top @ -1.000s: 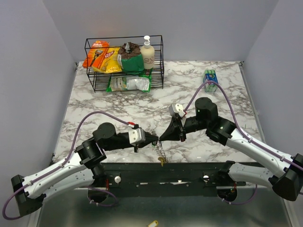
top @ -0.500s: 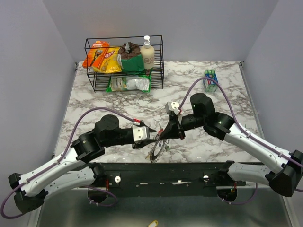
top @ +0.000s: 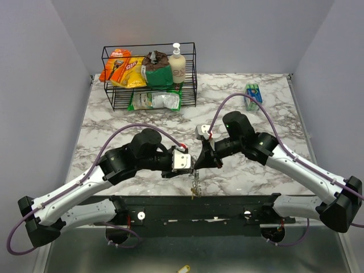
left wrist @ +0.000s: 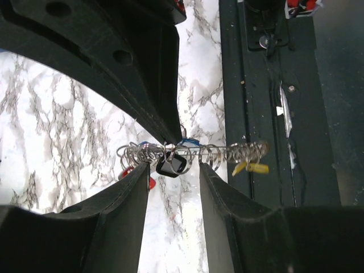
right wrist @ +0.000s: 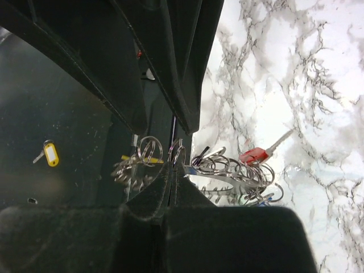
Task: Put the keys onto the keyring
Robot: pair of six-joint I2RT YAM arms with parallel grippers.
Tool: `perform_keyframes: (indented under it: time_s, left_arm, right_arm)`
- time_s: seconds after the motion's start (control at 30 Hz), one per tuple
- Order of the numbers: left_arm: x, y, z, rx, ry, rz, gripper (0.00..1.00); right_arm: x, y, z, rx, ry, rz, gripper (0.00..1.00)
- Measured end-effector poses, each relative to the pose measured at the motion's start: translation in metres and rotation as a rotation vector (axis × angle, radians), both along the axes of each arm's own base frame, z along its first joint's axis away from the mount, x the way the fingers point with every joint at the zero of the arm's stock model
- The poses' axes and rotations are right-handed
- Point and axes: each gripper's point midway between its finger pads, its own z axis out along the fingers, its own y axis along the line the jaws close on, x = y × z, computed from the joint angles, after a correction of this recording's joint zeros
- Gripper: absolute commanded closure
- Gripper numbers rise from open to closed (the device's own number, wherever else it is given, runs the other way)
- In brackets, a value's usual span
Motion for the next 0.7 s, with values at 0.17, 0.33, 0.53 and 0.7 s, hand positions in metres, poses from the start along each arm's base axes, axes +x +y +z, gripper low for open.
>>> perform_keyframes:
  time_s: [0.17, 0.33, 0.53, 0.7]
  left_arm:
    - [0.004, -0.004, 0.005, -0.004, 0.004, -0.043, 0.53]
    - [0.011, -0.008, 0.005, -0.012, 0.036, -0.081, 0.60]
    - [0.009, -0.016, -0.006, -0.006, 0.106, -0.161, 0.64]
    - [0.008, -0.016, -0.005, -0.021, 0.129, -0.191, 0.67]
  right_arm:
    - [-0.002, -0.002, -0.001, -0.008, 0.006, 0.001, 0.99]
    - [-0.004, -0.004, 0.001, -0.005, 0.003, 0.002, 0.99]
    - [-0.006, -0.006, 0.004, 0.006, -0.005, 0.003, 0.99]
    - [-0.007, -0.007, 0.001, -0.001, 0.001, 0.002, 0.99]
